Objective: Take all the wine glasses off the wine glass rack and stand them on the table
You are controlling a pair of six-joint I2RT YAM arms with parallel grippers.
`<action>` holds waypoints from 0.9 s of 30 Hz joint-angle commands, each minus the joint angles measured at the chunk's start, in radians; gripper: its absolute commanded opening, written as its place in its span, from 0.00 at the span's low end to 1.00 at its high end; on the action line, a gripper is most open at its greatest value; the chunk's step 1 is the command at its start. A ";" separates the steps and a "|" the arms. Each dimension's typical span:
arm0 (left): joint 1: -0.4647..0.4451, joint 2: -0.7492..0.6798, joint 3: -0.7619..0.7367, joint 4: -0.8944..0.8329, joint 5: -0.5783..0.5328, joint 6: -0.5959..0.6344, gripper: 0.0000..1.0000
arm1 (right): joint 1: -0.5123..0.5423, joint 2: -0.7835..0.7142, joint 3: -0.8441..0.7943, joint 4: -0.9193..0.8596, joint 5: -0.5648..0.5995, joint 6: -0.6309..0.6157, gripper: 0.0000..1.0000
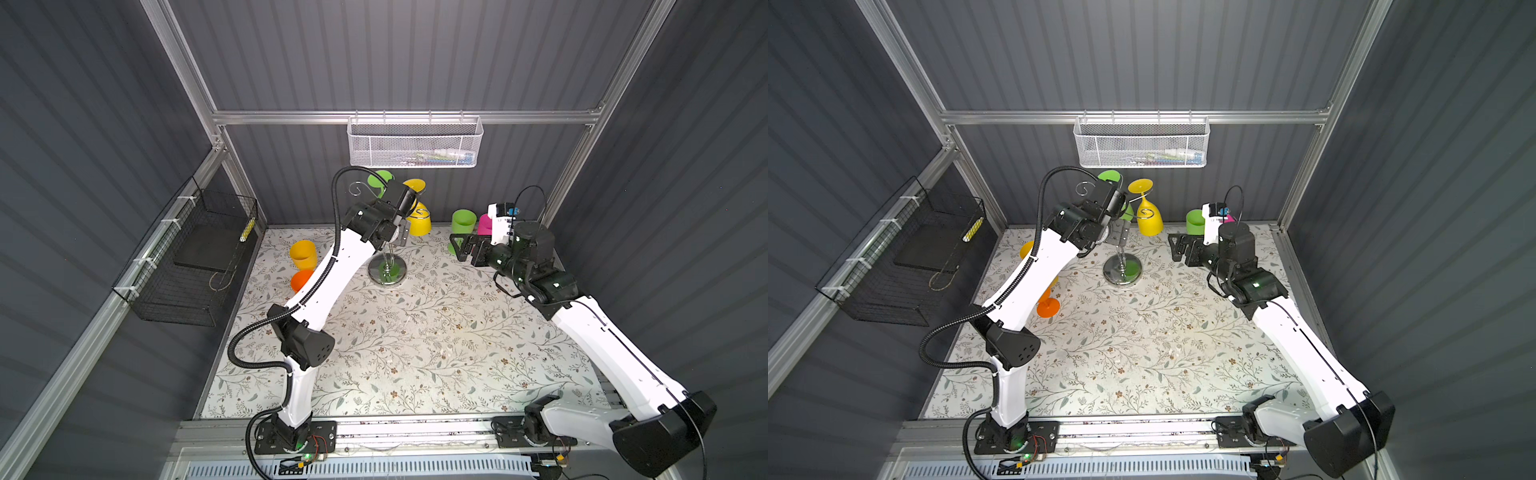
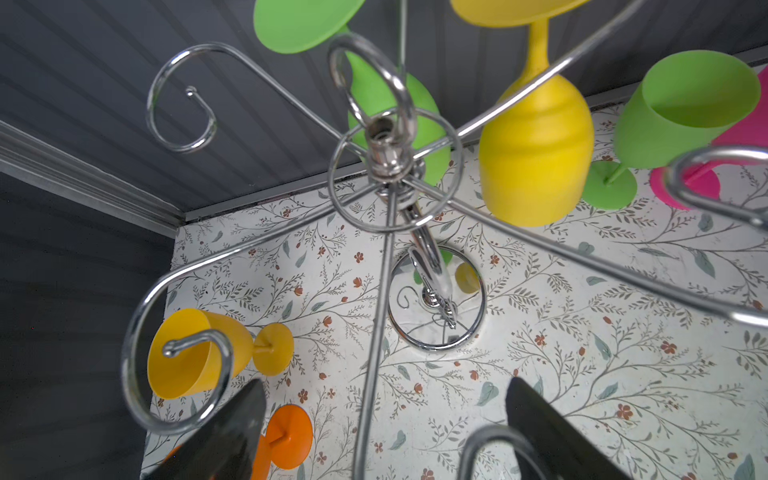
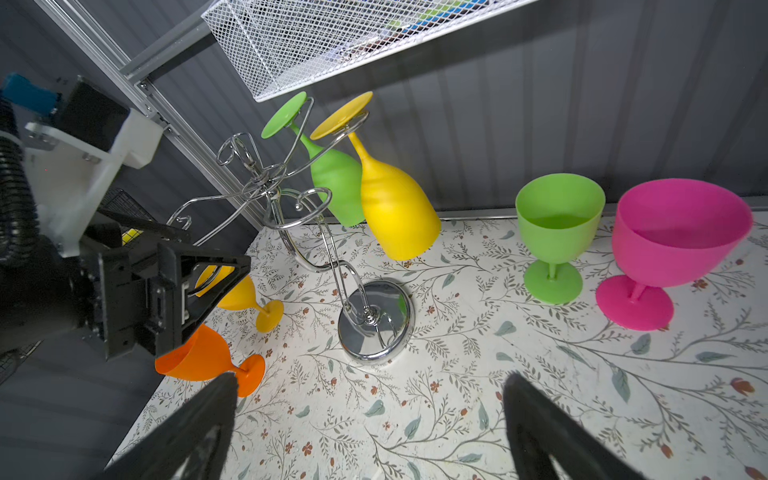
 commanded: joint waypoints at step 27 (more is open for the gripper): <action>0.287 -0.088 -0.069 0.018 0.107 0.075 0.91 | -0.005 0.004 0.004 0.001 -0.030 0.048 0.99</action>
